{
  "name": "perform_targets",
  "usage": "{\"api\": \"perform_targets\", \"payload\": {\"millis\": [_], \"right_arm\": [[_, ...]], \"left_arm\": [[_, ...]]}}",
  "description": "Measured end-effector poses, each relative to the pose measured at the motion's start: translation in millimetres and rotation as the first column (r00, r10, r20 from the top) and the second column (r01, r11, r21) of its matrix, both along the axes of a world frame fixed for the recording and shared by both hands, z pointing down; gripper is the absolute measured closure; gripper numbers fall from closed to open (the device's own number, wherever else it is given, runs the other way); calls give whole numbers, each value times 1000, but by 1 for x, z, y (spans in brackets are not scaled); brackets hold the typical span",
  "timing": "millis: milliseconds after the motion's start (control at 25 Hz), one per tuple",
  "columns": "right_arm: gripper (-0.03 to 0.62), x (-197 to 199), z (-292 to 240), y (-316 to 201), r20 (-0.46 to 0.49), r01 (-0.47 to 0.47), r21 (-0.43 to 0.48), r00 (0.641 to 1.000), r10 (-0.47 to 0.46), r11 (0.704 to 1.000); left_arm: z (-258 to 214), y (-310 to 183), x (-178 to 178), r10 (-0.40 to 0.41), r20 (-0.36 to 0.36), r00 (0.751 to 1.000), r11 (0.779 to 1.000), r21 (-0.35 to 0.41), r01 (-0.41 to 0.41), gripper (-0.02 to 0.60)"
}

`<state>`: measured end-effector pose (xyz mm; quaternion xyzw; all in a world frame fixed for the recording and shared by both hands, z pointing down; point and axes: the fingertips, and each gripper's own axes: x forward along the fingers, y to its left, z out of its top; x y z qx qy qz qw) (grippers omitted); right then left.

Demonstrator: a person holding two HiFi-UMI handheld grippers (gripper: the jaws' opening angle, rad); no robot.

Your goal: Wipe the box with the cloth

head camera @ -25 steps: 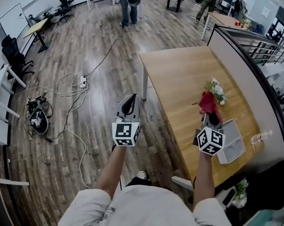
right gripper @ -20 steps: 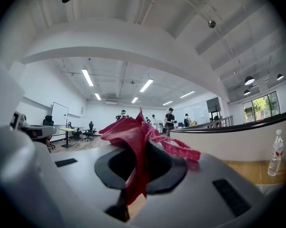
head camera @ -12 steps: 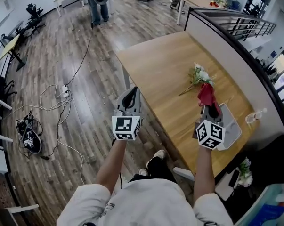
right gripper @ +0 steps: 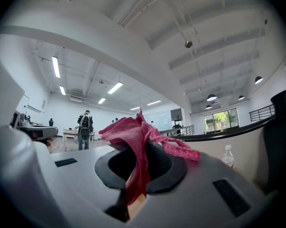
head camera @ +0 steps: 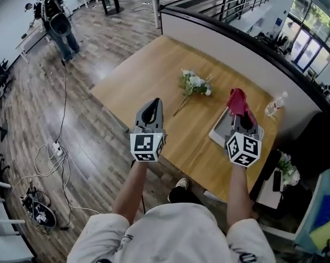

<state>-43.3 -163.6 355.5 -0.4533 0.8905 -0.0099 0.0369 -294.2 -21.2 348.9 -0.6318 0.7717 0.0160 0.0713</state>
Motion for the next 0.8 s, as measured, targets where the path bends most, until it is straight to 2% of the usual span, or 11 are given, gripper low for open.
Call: {"api": "perform_targets", "payload": {"millis": [320, 560, 800], "right_arm": [[540, 78, -3, -48, 8, -175, -12, 985, 175, 985], [540, 127, 0, -72, 33, -293, -26, 955, 294, 956], [540, 178, 6, -101, 30, -397, -40, 917, 398, 917]], "left_arm": [[-12, -100, 60, 202, 20, 979, 979, -6, -202, 574], [-21, -158, 105, 332, 58, 942, 943, -11, -331, 574], [-22, -217, 150, 432, 58, 900, 902, -5, -432, 574]]}}
